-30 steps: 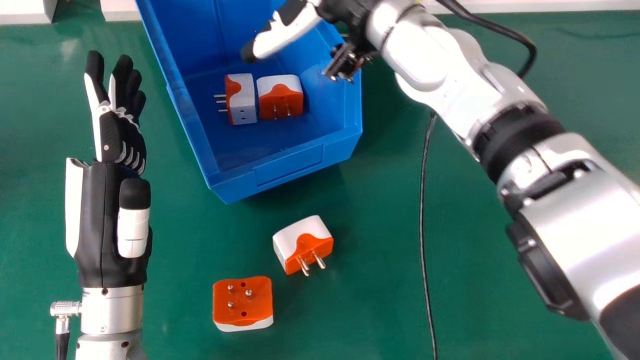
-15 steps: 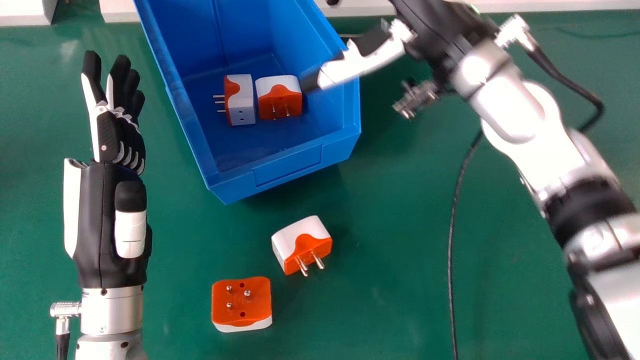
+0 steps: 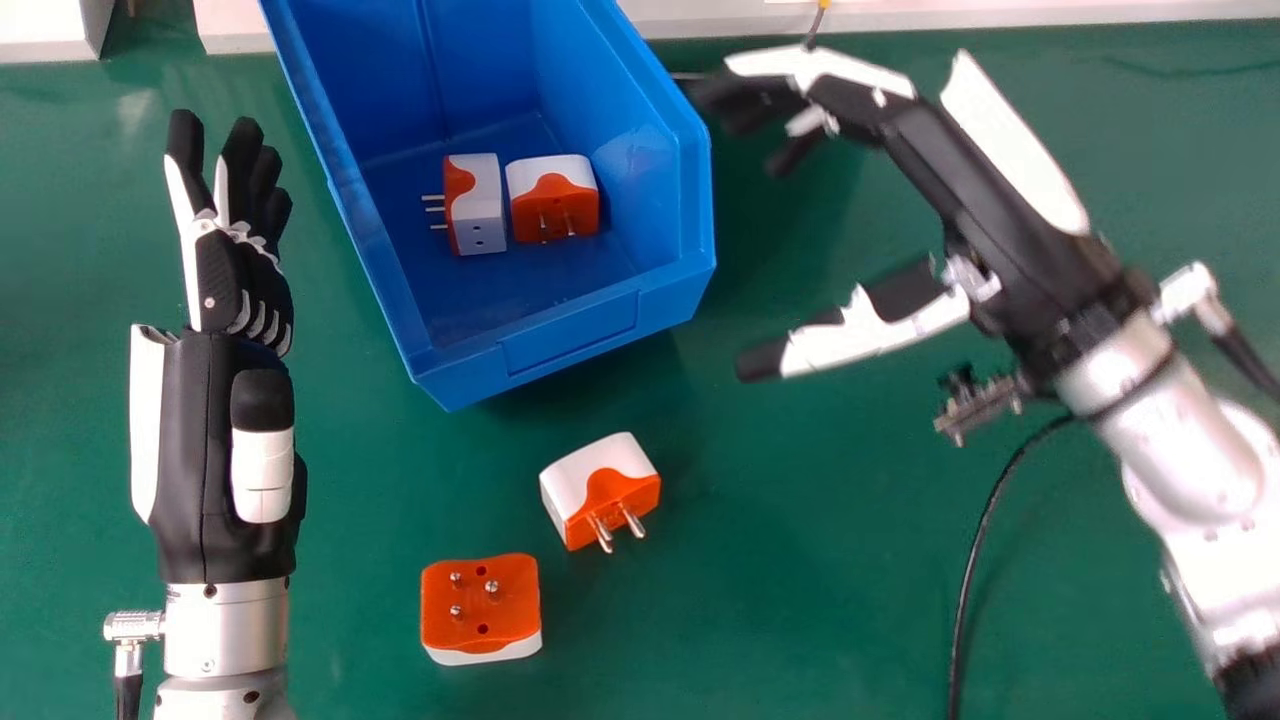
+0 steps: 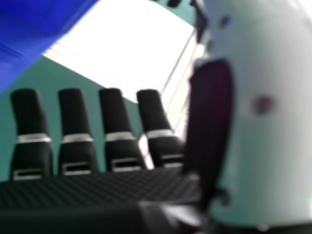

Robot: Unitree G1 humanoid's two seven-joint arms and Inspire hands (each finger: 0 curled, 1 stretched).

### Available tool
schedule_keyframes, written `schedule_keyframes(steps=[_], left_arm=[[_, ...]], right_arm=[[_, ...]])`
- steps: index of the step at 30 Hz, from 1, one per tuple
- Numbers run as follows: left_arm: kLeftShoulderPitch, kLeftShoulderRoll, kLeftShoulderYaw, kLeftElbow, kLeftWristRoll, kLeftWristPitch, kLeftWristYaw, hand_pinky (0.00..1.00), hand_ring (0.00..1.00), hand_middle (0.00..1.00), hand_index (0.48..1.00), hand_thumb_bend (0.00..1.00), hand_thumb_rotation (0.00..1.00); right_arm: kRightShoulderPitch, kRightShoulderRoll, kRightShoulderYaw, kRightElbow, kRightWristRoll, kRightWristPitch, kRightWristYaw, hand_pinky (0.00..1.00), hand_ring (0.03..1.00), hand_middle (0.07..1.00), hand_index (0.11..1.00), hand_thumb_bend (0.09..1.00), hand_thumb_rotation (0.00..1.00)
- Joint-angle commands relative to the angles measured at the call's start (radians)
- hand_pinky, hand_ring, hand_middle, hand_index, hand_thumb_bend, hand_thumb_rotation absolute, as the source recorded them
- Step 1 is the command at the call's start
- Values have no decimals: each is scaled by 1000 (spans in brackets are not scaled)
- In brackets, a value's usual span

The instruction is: Pick all objects and put in blue box

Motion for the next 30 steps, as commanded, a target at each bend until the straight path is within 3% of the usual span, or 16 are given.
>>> schedule_keyframes(steps=[1,16,30], left_arm=[[2,7,-3,-25,-11,-10,-5,1000,1000,1000,1000,996,1000],[4,11,-5,-21,-22,-12,-23,1000,1000,1000,1000,996,1000],[12,8,0,-42,-16,-1,-19,1000,1000,1000,1000,987,1000]], right_arm=[[28,-10,-20,-54,34,5,10,602,718,775,768,949,193],[195,22,25,-108,-21,-4,32,649,736,784,778,931,160],[150,20,106,-47,-73,-24,83,610,731,799,789,932,153]])
